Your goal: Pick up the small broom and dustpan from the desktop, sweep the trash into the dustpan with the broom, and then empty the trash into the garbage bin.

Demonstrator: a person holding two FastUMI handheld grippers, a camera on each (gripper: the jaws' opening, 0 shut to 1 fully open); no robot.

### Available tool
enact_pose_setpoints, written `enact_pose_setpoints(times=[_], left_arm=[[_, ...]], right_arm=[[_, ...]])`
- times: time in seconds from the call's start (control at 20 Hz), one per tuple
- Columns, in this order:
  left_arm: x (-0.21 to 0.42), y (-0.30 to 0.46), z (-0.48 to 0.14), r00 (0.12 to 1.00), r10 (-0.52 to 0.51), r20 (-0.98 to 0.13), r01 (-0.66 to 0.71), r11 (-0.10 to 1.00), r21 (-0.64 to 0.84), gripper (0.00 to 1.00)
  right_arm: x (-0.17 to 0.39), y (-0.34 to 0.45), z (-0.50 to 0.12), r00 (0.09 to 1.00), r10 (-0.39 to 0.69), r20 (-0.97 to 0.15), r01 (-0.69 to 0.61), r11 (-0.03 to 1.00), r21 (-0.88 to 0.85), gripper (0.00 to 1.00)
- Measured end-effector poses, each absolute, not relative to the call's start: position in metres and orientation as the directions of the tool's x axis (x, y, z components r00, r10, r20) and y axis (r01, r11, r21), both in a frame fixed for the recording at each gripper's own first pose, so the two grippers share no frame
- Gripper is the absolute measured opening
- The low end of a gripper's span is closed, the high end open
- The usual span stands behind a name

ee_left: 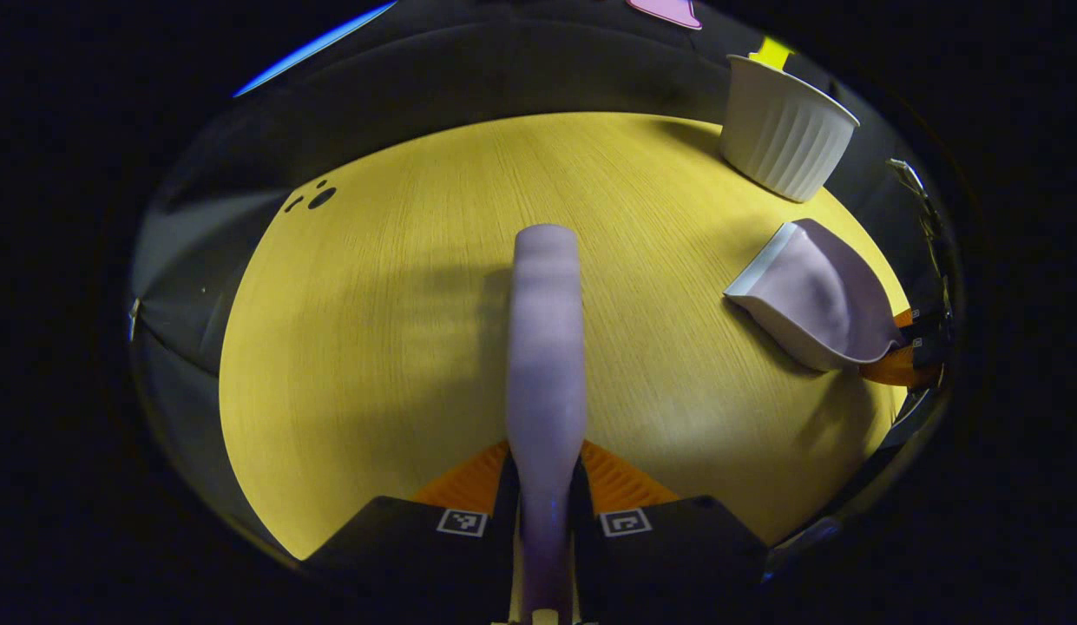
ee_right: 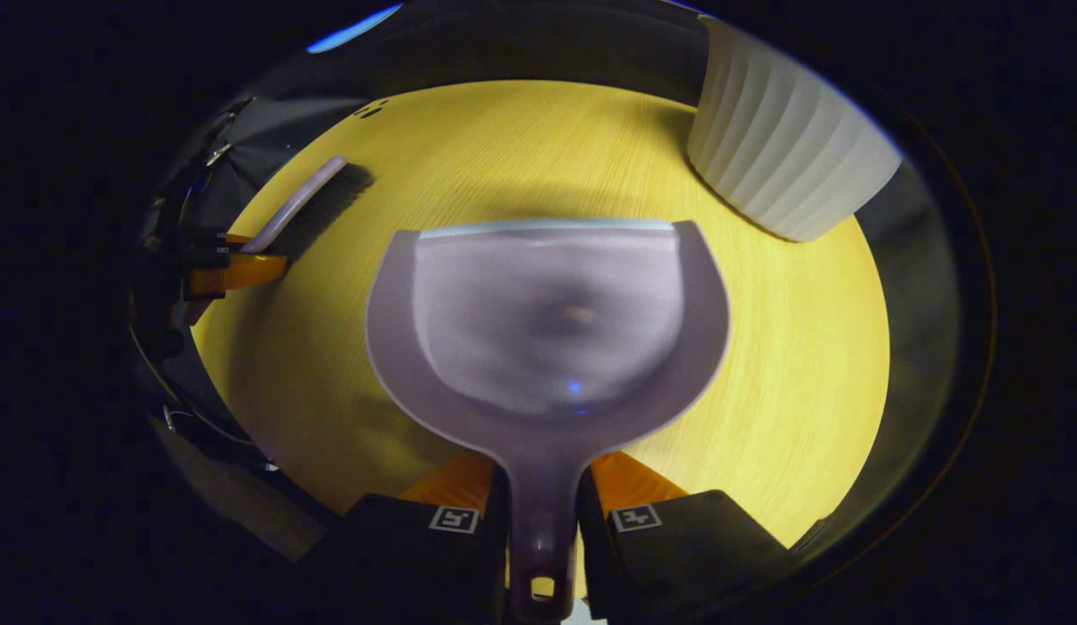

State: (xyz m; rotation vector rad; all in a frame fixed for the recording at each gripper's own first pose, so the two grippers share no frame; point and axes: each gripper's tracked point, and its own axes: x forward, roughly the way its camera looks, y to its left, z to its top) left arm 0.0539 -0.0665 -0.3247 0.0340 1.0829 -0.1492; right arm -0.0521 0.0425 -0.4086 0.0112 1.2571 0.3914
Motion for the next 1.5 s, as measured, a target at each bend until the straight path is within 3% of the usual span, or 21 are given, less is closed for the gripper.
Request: enact_pose_setpoints(times=[0.15, 0.2, 0.3, 0.55, 0.7, 1.05, 1.1, 1.15, 1.2, 1.25, 1.5], left_arm=[[0.051, -0.062, -0.323, 0.457, -0.092, -0.885, 0.135, 0.99, -0.033, 0.43], [0.051, -0.059, -0.32, 0.459, -0.086, -0.884, 0.133, 0.991, -0.027, 0.53], [0.047, -0.058, -0.314, 0.467, -0.08, -0.88, 0.138, 0.99, -0.017, 0.57], [0.035, -0.054, -0.267, 0.547, -0.094, -0.832, 0.187, 0.982, 0.012, 0.57], [0.038, -0.057, -0.222, 0.639, -0.111, -0.761, 0.185, 0.983, 0.012, 0.57], [0.07, -0.049, -0.096, 0.869, -0.114, -0.482, 0.106, 0.993, -0.044, 0.57], [0.074, -0.046, -0.077, 0.892, -0.108, -0.44, 0.096, 0.994, -0.049, 0.57], [0.076, -0.044, -0.061, 0.912, -0.098, -0.398, 0.085, 0.995, -0.05, 0.57], [0.077, -0.043, -0.042, 0.929, -0.091, -0.359, 0.078, 0.996, -0.05, 0.57], [0.077, -0.041, -0.026, 0.943, -0.091, -0.32, 0.08, 0.996, -0.05, 0.57], [0.068, -0.038, 0.044, 0.982, -0.116, -0.152, 0.108, 0.992, -0.06, 0.57]], right_arm=[[-0.057, 0.044, -0.404, 0.242, 0.303, -0.922, -0.316, 0.923, 0.22, 0.43], [-0.06, 0.044, -0.399, 0.246, 0.309, -0.919, -0.313, 0.922, 0.227, 0.44], [-0.065, 0.041, -0.381, 0.261, 0.33, -0.907, -0.292, 0.923, 0.251, 0.45], [-0.063, 0.03, -0.316, 0.394, 0.357, -0.847, -0.264, 0.927, 0.268, 0.45], [-0.053, 0.022, -0.272, 0.494, 0.348, -0.797, -0.244, 0.935, 0.257, 0.45], [-0.001, 0.02, -0.147, 0.792, 0.303, -0.529, -0.251, 0.953, 0.171, 0.45], [0.004, 0.02, -0.13, 0.819, 0.296, -0.491, -0.256, 0.955, 0.15, 0.45], [0.007, 0.02, -0.115, 0.843, 0.29, -0.453, -0.258, 0.957, 0.132, 0.36], [0.009, 0.019, -0.095, 0.867, 0.281, -0.413, -0.256, 0.96, 0.115, 0.36], [0.012, 0.016, -0.076, 0.886, 0.272, -0.375, -0.25, 0.962, 0.107, 0.43], [0.014, 0.017, -0.009, 0.949, 0.22, -0.225, -0.205, 0.975, 0.086, 0.4]])
